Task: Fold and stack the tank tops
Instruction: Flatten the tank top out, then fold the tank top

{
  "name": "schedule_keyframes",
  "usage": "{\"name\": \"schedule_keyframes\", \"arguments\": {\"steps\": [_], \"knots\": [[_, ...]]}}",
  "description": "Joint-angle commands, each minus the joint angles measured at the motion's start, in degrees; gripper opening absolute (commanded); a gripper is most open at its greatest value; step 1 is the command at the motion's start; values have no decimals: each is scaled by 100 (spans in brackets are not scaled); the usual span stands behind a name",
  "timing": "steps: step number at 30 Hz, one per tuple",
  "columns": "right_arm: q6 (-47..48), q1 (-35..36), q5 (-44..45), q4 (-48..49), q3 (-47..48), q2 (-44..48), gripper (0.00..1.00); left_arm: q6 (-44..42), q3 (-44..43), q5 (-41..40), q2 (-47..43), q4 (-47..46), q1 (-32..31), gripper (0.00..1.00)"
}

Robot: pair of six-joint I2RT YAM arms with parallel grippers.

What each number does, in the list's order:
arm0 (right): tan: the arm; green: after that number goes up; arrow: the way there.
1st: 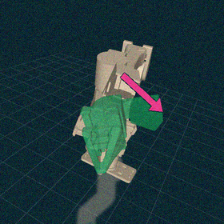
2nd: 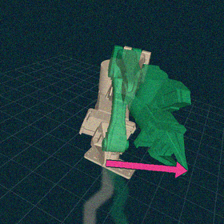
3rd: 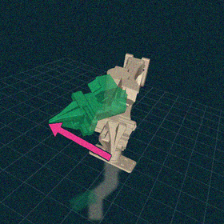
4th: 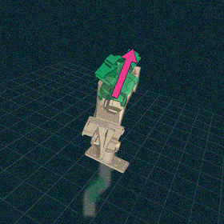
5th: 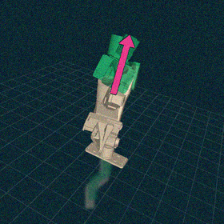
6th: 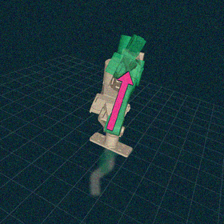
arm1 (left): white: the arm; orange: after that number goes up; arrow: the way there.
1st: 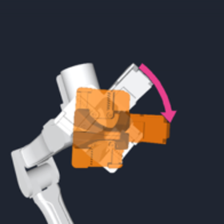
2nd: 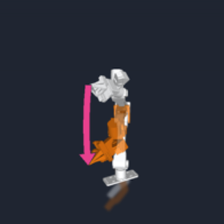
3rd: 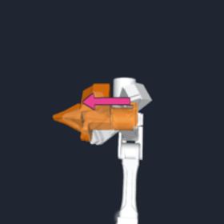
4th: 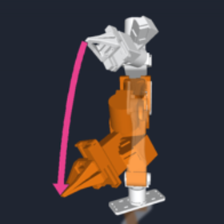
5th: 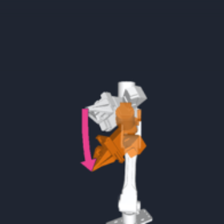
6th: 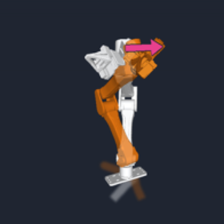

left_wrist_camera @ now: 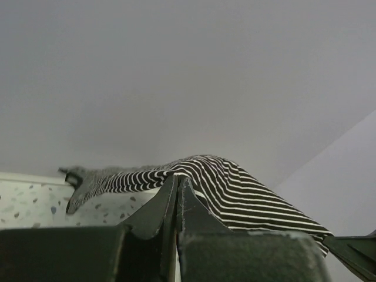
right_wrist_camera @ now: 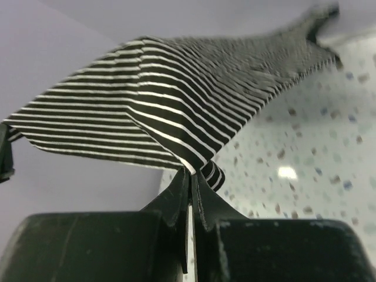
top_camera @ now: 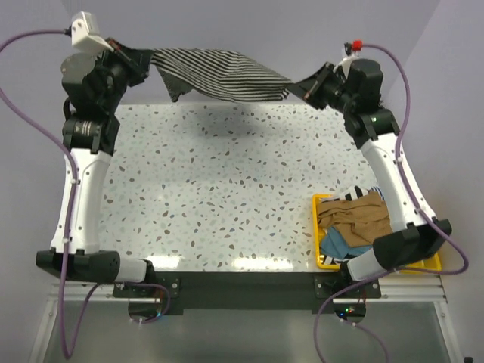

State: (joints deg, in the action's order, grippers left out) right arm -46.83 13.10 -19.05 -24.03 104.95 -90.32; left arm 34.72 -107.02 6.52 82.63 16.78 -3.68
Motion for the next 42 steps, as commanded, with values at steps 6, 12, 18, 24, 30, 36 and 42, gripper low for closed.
{"name": "schedule_keyframes", "arguments": {"steps": [6, 12, 18, 24, 30, 36, 42], "knots": [[-72, -1, -29, 855, -4634, 1016, 0, 658, 4932, 447, -1590, -904, 26, 0], [-2, -1, 191, 953, -6381, 1568, 68, 721, 7492, 622, -2311, -1133, 8, 30], [218, 17, 946, 146, -6119, 2273, 82, 545, 7372, 131, -2963, -553, 8, 54], [394, 876, 2202, -180, -5311, 2099, 75, 606, 6836, 350, -1910, -1324, -211, 46], [525, 2784, 3328, -155, -4246, 808, 51, 764, 5711, -371, -153, -1589, -581, 46], [727, 3979, 3636, -14, -3641, -352, 40, 773, 4428, -635, 1693, -1590, -581, 41], [1009, 4867, 4154, -399, -2770, -1276, 40, 554, 3593, -425, 2775, -1984, -537, 45]]}}
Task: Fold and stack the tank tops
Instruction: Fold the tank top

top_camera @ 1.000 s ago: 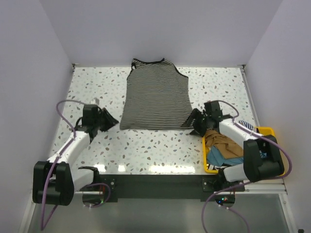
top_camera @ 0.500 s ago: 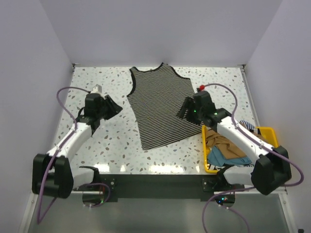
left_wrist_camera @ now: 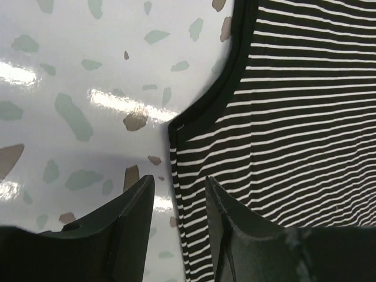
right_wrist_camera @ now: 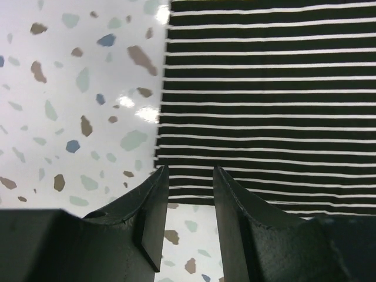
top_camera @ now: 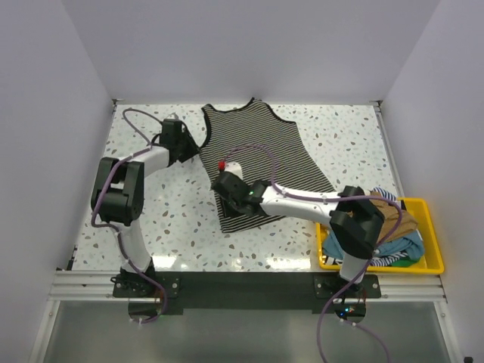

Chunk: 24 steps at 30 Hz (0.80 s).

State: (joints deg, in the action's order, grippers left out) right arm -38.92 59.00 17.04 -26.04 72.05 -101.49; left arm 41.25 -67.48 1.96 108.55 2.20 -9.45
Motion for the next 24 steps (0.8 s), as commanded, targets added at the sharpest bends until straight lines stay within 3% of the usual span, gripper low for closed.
{"name": "schedule_keyframes", "arguments": {"steps": [1, 7, 16, 24], "knots": [[261, 374, 625, -260, 634, -378, 40, -135, -440, 137, 288, -553, 40, 45], [271, 946, 1091, -753, 1249, -986, 38, -276, -1091, 33, 825, -229, 40, 43], [121, 1227, 1530, -1307, 1601, -1478, 38, -337, -1100, 77, 992, -228, 14, 36], [103, 1289, 1399, -1237, 1558, -1646, 38, -329, -1057, -81, 1107, 44, -30, 31]]}}
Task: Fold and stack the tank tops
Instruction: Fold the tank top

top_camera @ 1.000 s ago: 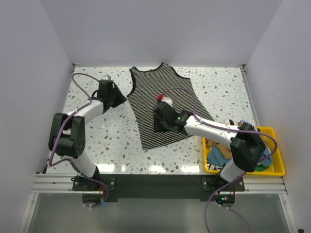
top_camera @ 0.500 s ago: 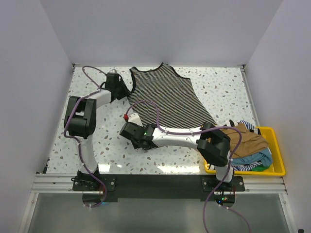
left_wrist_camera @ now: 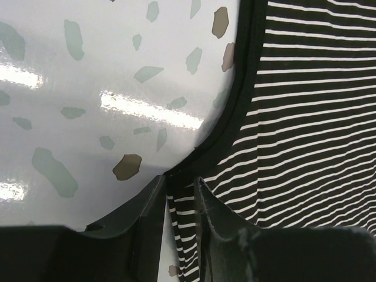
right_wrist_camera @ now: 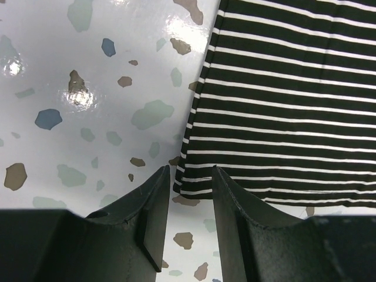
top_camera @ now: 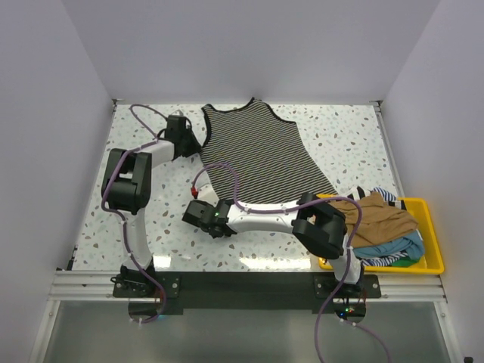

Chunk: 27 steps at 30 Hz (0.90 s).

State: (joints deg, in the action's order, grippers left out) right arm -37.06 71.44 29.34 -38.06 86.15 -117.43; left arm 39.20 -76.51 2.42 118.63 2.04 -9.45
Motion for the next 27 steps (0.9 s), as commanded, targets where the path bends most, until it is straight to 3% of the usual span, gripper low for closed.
{"name": "schedule_keyframes", "arguments": {"steps": [1, 9, 16, 22, 27], "knots": [[-82, 46, 116, 18, 113, -35, 38, -97, -136, -153, 108, 51, -30, 30], [-82, 37, -42, 282, -186, 167, 24, 35, 83, -224, -24, 24, -83, 31], [-82, -7, -192, 379, -239, 229, 9, 35, 251, -233, -489, -11, -66, 47], [-82, -113, -412, 554, -379, 457, 5, 140, 347, -435, -770, 279, -39, 47], [-109, -139, -491, 607, -432, 633, 5, 193, 304, -505, -649, 366, -65, 39]]}}
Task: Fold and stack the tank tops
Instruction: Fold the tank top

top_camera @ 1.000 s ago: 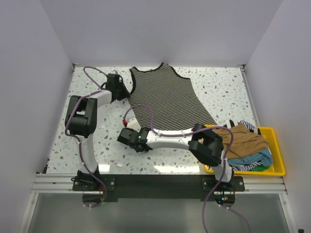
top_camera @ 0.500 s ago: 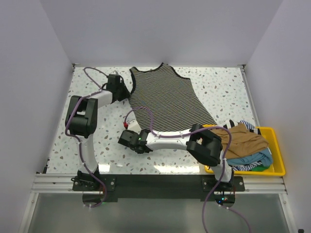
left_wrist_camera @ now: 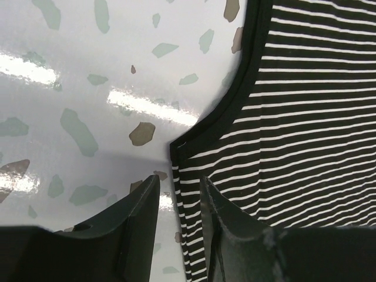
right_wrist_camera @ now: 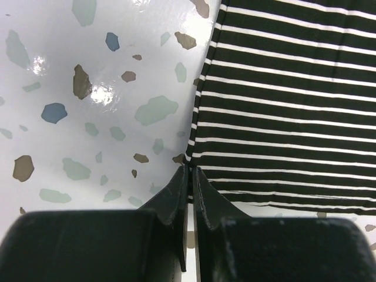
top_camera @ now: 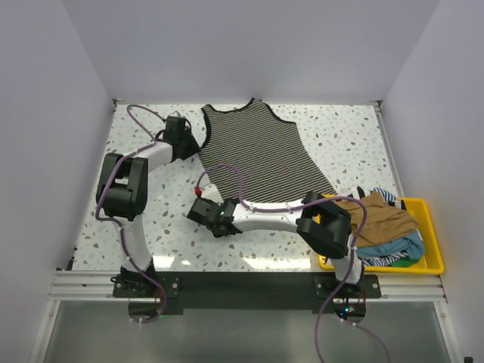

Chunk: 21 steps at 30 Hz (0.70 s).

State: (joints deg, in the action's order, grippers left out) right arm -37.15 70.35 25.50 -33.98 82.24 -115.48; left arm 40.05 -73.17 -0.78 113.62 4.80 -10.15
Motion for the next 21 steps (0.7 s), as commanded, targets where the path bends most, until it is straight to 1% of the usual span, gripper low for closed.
{"name": "schedule_keyframes", "arguments": {"steps": [1, 3, 9, 13, 16, 17, 20, 21], "knots": [[-109, -30, -124, 198, -58, 491, 4, 108, -83, -195, -43, 109, -13, 38], [-109, -38, -150, 198, -50, 535, 4, 117, -101, -238, 54, 153, -31, 36], [-100, -56, -185, 181, -41, 597, 3, 134, -66, -230, 309, -154, -136, 37], [-117, -56, -264, 190, -67, 641, 2, 117, -171, -265, 511, -146, -189, 37], [-117, -56, -335, 198, -67, 641, 1, 187, -137, -467, 512, -84, -189, 31], [-117, -56, -370, 198, -59, 658, 1, 187, -119, -615, 503, -67, -189, 24], [-126, -56, -431, 251, -41, 667, 0, 213, -101, -949, 372, 65, -154, 13], [-118, -56, -553, 295, -24, 667, 0, 222, -93, -1020, 328, 161, -128, 10]]}}
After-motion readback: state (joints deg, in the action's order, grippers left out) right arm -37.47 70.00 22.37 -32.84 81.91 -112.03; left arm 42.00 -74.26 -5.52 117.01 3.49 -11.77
